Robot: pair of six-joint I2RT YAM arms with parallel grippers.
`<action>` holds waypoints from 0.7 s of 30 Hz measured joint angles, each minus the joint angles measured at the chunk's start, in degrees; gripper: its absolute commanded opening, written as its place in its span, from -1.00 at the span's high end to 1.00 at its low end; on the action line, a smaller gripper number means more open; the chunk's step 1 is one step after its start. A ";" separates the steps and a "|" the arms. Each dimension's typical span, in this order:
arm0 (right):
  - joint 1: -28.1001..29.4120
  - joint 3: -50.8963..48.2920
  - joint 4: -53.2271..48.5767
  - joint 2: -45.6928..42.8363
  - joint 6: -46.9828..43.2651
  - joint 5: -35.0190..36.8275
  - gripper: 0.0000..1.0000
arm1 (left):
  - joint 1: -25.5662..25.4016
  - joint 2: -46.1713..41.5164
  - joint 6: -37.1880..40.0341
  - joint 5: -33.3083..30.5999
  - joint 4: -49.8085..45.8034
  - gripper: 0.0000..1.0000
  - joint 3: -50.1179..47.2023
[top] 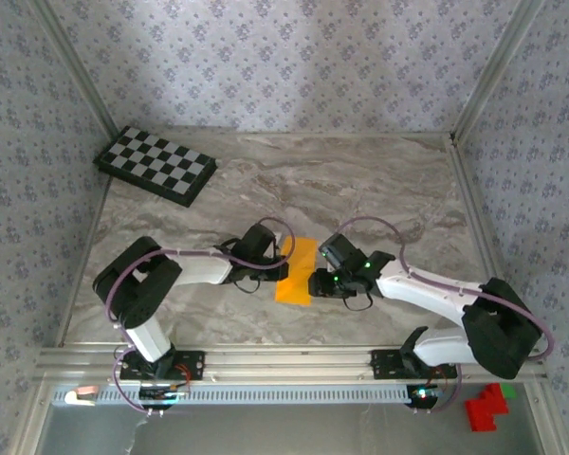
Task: Fold a paper plane with a square sheet of paper (pick it up from the middle)
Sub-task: Turn over the paper at the center of the table.
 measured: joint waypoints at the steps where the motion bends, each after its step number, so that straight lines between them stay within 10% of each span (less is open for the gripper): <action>1: 0.35 -0.09 0.92 0.46 0.74 -0.28 0.17 | -0.15 -0.66 -1.09 -0.83 0.90 0.92 -1.01; 21: 6.97 0.83 7.91 10.58 8.44 0.94 0.19 | -2.69 -5.51 -8.96 -8.92 2.47 0.94 -6.34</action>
